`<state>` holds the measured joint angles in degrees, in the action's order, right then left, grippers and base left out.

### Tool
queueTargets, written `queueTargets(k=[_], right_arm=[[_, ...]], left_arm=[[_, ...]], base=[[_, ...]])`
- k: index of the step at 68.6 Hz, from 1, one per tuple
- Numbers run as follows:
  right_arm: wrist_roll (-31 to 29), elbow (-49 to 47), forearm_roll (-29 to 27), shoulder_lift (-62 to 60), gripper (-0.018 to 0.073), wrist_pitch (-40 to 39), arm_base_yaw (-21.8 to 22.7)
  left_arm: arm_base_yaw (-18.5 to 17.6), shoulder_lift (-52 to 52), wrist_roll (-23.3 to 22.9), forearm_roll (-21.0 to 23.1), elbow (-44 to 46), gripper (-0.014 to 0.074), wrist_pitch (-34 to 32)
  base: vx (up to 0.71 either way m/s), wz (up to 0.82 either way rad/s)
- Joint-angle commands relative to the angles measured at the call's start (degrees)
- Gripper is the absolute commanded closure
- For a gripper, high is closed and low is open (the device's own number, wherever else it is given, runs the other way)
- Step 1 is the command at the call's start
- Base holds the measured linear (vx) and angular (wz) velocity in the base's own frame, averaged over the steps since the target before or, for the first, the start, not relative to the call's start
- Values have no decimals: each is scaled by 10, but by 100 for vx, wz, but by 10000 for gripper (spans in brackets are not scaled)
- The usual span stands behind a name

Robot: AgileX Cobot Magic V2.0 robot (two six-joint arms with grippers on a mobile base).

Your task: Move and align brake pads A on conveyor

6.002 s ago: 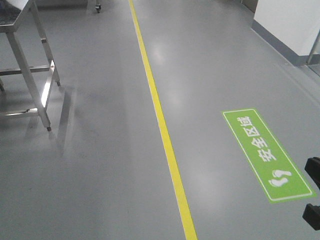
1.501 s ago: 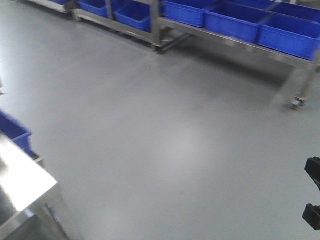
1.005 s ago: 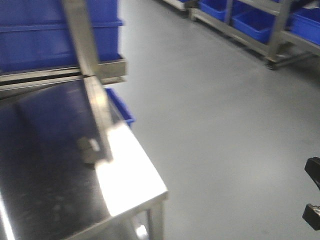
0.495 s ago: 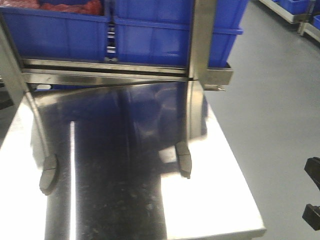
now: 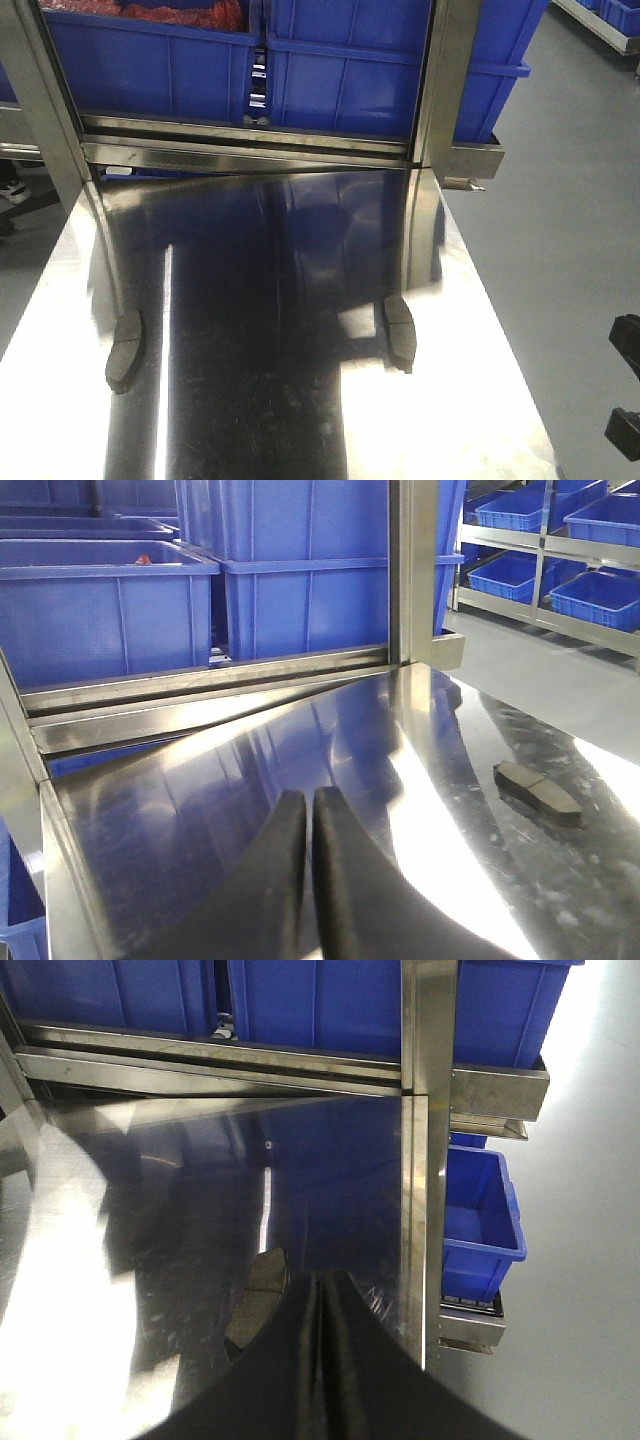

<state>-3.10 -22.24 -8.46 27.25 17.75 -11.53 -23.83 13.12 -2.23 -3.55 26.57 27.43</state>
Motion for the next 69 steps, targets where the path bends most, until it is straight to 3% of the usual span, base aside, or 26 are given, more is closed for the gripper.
queueTargets(k=[1,69], right_arm=[[-6,-16,1,1,569,-37,1],[-6,-16,1,1,569,-36,1]], left_arm=[[-1,9,-4,0,13,603,-42],[-1,9,-4,0,13,603,-42]], base=[[8,4],[2,3]])
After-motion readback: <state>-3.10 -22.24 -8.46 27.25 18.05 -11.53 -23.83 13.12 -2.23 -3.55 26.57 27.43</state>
